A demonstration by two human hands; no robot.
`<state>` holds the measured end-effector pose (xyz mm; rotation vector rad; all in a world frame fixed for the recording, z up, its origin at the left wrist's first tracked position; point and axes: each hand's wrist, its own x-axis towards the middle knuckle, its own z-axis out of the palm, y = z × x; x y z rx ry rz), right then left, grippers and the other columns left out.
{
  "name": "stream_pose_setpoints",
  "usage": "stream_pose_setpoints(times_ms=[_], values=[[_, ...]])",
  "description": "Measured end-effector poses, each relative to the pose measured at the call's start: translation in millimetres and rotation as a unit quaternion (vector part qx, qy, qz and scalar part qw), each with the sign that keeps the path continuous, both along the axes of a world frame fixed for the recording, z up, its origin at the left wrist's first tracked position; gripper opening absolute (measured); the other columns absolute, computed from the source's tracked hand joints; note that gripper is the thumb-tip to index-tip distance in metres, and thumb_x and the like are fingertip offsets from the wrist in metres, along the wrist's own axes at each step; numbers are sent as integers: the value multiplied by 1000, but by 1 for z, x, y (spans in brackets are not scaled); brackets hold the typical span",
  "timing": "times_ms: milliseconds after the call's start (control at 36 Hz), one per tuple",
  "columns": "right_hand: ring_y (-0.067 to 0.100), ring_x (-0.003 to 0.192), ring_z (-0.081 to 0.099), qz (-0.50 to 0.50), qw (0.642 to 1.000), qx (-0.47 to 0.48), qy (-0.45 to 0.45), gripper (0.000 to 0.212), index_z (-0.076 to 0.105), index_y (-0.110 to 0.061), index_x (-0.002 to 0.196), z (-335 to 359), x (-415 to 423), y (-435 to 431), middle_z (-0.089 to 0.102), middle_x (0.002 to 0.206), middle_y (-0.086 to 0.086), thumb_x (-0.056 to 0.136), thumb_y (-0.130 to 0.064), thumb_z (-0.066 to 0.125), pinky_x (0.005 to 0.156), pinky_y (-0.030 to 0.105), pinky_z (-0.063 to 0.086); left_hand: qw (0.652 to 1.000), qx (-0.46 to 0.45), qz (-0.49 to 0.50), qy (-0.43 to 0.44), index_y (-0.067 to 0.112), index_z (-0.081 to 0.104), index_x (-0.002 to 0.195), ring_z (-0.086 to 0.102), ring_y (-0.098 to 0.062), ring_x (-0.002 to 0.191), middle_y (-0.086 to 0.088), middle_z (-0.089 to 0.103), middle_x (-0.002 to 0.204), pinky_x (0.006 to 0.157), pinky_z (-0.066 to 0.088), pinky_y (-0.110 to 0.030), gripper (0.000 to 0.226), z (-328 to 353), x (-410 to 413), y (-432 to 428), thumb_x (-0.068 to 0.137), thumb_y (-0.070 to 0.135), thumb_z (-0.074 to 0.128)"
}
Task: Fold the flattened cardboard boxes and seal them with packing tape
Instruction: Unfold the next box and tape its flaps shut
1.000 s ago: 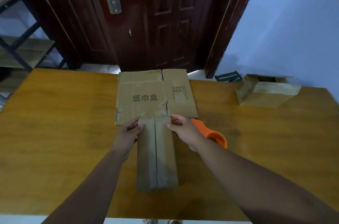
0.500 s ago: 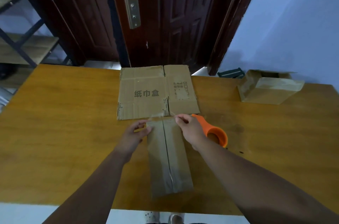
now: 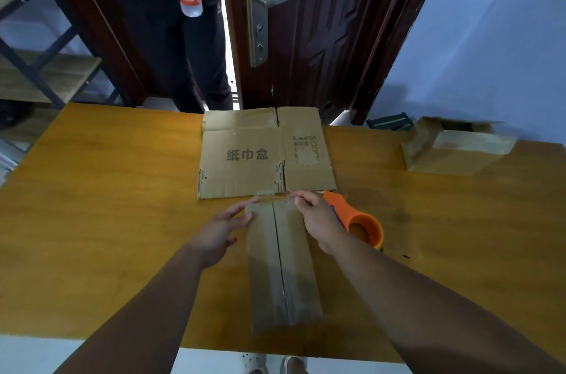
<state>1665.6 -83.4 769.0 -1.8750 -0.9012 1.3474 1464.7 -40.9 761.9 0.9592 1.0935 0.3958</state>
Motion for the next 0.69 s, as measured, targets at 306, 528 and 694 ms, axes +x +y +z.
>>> stream_pose_setpoints(times_ms=[306, 528, 694], values=[[18, 114, 47, 40, 998, 12, -41, 30, 52, -25, 128, 0, -1, 1, 46, 140, 3, 105, -30, 34, 92, 32, 40, 986, 119, 17, 118, 46, 25, 142, 31, -26, 134, 1, 19, 152, 92, 36, -42, 76, 2, -3, 1, 81, 41, 69], [26, 111, 49, 75, 926, 178, -326, 30, 49, -25, 129, -7, -9, -11, 42, 127, 9, 100, -19, 46, 88, 33, 47, 854, 442, -36, 272, 32, 57, 129, 33, -36, 130, -13, 24, 148, 103, 37, -49, 46, 0, -1, -10, 84, 28, 69], [25, 118, 43, 113, 902, 191, -371, 31, 63, -23, 122, -8, -6, -13, 43, 126, 8, 98, -11, 47, 95, 32, 44, 826, 465, -65, 311, 35, 67, 117, 32, -37, 129, -11, 26, 149, 105, 34, -51, 28, 4, 0, -14, 90, 31, 61]])
